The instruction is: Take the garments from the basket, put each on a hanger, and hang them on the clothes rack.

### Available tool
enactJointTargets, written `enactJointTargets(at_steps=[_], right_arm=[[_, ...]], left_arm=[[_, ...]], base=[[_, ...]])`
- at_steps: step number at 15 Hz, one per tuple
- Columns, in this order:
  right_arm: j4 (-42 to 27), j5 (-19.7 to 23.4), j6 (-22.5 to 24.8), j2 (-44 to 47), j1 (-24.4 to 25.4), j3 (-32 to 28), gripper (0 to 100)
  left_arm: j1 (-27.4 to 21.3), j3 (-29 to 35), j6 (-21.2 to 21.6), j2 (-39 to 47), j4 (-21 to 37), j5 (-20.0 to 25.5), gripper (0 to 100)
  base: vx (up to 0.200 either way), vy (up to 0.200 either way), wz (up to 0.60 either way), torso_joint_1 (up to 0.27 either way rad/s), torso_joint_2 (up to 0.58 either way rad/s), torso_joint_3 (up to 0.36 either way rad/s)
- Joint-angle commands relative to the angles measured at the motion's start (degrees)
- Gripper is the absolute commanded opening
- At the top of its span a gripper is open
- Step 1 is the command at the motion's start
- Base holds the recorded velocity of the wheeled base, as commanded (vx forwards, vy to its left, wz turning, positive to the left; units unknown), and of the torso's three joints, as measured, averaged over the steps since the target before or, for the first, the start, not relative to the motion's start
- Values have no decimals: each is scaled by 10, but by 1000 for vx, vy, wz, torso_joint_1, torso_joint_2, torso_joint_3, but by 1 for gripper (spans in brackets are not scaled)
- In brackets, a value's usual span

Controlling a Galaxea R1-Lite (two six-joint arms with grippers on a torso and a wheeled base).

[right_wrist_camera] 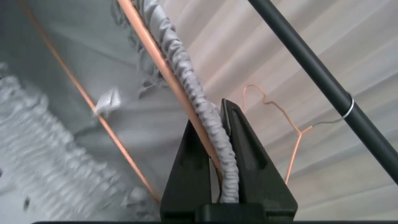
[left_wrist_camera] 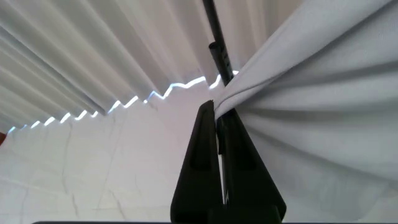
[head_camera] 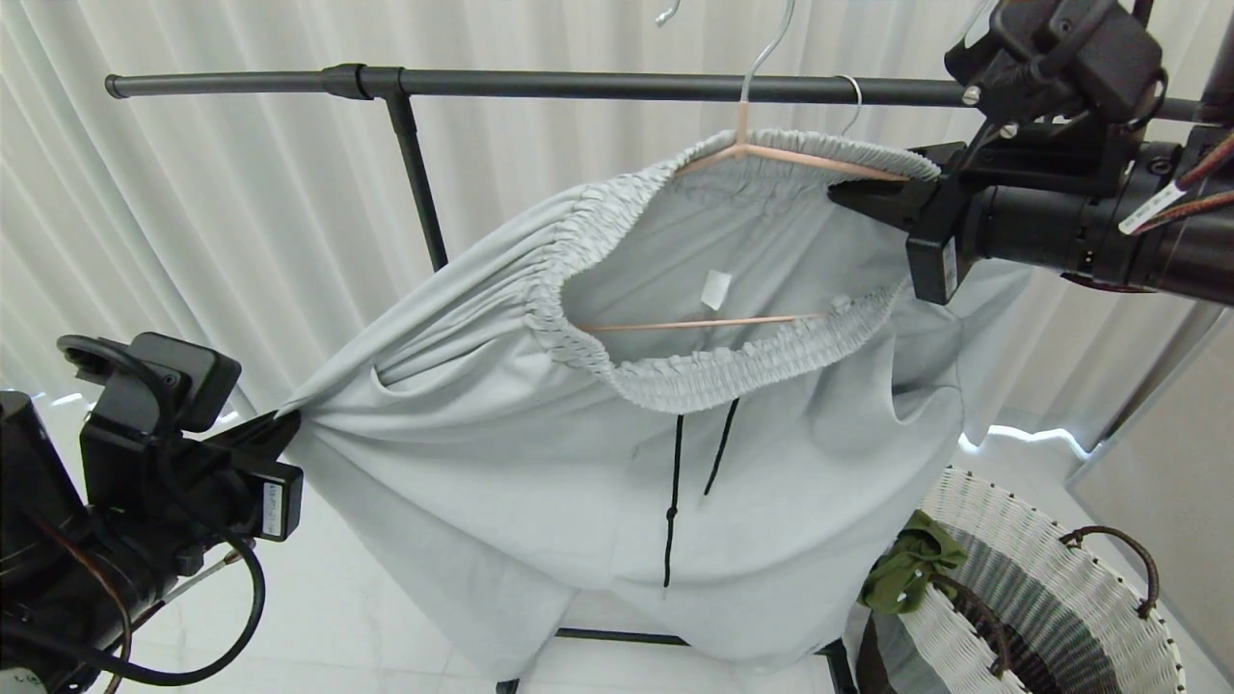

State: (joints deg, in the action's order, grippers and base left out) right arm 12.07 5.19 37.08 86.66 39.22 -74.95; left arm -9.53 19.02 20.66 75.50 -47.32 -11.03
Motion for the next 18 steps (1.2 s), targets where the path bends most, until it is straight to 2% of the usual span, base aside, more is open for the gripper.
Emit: enactJointTargets(at_steps=[1,5,6,10,13,18], right_arm=[[1,0,0,-1,0,-1,0],[1,0,0,-1,0,-1,0],[1,0,1,-1,0,-1,0],[1,-2,1,0,0,-3,0],[0,-19,-1,0,0,-4,0],[-12,-134,-45,10,0,-4,0]], left_arm=[[8,-3,0,2,0,-1,0],[6,-2,11,-1,0,-1,0],[5,-2,11,-2,0,-1,100],[3,-2,10,-8,0,0,100],[-16,-3,10,-19,0,0,100],[-44,-2,15,-37,0,0,100]], base=[[0,0,0,0,0,0],[0,0,0,0,0,0],[0,0,0,0,0,0],[0,0,0,0,0,0],[0,0,0,0,0,0],[0,0,0,0,0,0]])
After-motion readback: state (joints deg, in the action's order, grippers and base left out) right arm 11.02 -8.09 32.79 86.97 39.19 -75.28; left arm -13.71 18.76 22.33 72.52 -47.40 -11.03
